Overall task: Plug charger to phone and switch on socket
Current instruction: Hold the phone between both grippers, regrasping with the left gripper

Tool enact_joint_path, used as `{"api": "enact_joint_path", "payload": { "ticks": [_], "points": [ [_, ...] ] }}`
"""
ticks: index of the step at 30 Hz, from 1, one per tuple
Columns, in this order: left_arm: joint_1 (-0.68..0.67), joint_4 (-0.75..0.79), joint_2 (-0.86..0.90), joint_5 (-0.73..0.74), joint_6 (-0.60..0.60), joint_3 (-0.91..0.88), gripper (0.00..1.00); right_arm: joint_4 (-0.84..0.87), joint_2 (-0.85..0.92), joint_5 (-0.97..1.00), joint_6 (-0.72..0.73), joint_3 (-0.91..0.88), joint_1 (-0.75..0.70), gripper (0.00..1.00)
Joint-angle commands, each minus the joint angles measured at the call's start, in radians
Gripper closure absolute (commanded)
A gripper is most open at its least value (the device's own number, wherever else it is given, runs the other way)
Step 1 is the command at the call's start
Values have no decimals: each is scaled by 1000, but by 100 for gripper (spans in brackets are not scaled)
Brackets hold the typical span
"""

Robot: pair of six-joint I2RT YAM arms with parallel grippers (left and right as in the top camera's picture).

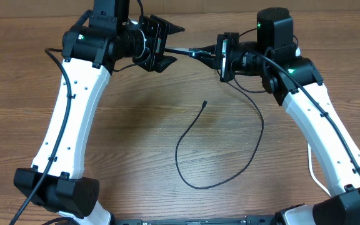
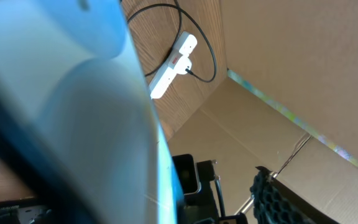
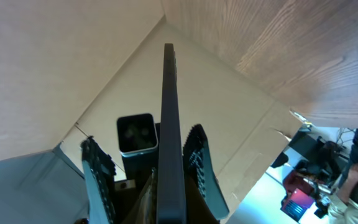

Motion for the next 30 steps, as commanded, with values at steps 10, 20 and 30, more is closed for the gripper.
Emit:
{"api": "enact_joint_path", "payload": {
  "ticks": [10,20,30],
  "points": [
    [-1,-5,7,-22,-9,-2,40,13,-43,-3,3,40,14,96],
    [-1,-5,7,-22,-10,-2,42,11,-43,0,3,40,14,96],
    [-1,-4,7,-22,-11,-2,49,12,-43,-16,4,40,14,95]
  ]
}}
